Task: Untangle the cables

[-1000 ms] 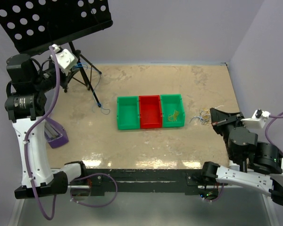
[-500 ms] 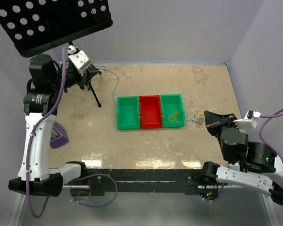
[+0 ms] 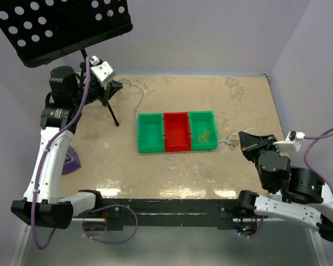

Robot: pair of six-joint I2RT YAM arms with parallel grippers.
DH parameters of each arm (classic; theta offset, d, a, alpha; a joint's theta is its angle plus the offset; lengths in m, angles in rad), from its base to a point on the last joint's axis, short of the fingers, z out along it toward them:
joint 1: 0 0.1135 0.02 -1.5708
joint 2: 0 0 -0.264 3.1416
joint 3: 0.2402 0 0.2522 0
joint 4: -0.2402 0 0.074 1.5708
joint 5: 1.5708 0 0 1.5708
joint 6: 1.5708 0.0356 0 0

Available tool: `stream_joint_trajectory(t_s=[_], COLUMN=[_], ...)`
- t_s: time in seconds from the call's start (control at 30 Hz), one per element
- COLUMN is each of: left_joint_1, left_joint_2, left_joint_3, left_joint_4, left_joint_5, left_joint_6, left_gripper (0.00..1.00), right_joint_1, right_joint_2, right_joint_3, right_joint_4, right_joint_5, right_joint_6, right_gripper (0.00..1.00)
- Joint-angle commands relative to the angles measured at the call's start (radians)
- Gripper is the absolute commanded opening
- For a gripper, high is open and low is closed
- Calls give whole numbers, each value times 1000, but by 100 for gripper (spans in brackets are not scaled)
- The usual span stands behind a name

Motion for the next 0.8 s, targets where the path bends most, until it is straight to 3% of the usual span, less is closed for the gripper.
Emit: stream_joint_trajectory(t_s=[0.0,0.23,0.77], left_joint_1=[-20,-43,-106], left_joint_2=[13,44,101], left_joint_3=[-26,-67,215], left_joint_4=[91,143,132], left_joint_5=[-14,-33,-54], left_joint_6=[-30,-41,-73], left_gripper=[0,0,0], right_joint_1=[5,5,5], right_joint_2=[-11,1,22], right_joint_3=[-6,-6,2], right_joint_4=[13,20,30], right_joint_5=[6,3,-5], right_joint_6=[29,29,24], right_gripper=[0,0,0])
